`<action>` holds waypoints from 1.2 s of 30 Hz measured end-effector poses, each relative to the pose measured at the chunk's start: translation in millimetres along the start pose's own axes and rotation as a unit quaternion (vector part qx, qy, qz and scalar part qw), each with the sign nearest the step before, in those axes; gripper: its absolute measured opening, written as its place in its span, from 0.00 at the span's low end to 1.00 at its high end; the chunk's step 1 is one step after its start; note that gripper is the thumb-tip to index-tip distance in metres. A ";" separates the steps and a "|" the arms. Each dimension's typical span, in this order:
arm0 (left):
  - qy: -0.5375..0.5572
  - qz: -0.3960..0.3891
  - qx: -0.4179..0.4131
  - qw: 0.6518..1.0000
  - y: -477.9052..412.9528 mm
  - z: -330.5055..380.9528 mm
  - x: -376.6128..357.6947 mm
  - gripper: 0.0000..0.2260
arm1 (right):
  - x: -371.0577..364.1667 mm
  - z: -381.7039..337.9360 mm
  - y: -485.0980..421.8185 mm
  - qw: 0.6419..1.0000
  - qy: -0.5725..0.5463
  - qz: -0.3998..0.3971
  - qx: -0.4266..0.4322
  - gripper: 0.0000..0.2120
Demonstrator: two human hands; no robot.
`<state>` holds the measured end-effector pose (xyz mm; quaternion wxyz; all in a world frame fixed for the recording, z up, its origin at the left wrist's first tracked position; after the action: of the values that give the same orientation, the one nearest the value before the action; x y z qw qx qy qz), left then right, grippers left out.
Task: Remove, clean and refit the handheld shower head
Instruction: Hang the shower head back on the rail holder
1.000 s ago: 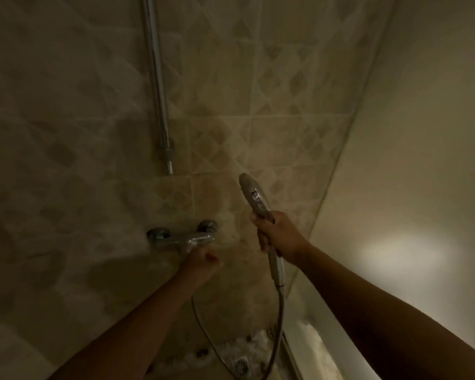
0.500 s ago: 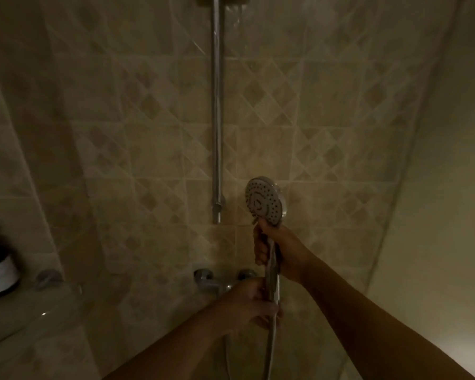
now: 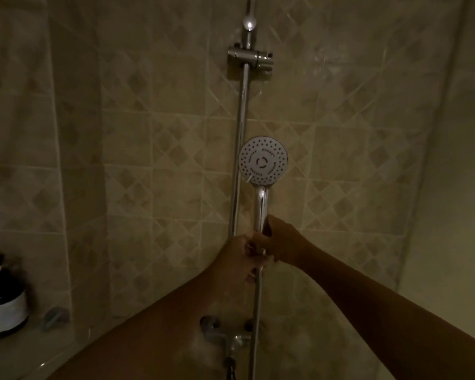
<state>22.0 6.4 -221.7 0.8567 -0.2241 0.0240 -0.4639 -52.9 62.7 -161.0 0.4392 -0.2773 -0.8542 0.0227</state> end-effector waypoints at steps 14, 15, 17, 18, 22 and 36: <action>-0.024 -0.013 -0.055 0.998 -65.3 40.7 44.9 0.08 | 30.9 -45.4 -34.0 0.999 0.003 0.031 0.041 0.06; -0.020 -0.014 -0.058 0.998 -67.6 42.7 45.4 0.08 | 33.1 -46.8 -35.1 0.998 0.005 0.038 0.042 0.08; -0.011 -0.018 -0.063 0.998 -71.6 48.6 43.5 0.06 | 38.6 -49.5 -37.5 0.998 0.016 0.047 0.042 0.12; -0.007 -0.019 -0.065 0.998 -74.7 51.6 41.9 0.05 | 42.3 -51.2 -39.2 0.998 0.023 0.048 0.040 0.13; -0.004 -0.002 -0.063 0.998 -97.3 59.7 37.6 0.12 | 65.8 -54.2 -52.0 0.998 0.026 0.046 0.037 0.13; -0.132 0.066 -0.121 0.982 -181.2 175.8 24.9 0.11 | 190.8 -90.6 -114.1 0.997 0.006 0.047 0.059 0.09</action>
<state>-62.2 -35.1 14.0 0.8477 -0.3834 -0.0187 -0.3661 -123.4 41.9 67.5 0.4581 -0.2906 -0.8350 0.0917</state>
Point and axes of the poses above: each hand's wrist, its own y-axis away from the middle knuckle, its own x-axis out of the back of the hand, z = x × y, the point moved 9 cm from there along -y, towards the middle knuckle, and after that the axes turned 7 degrees about -x, right-handed, at the moved point
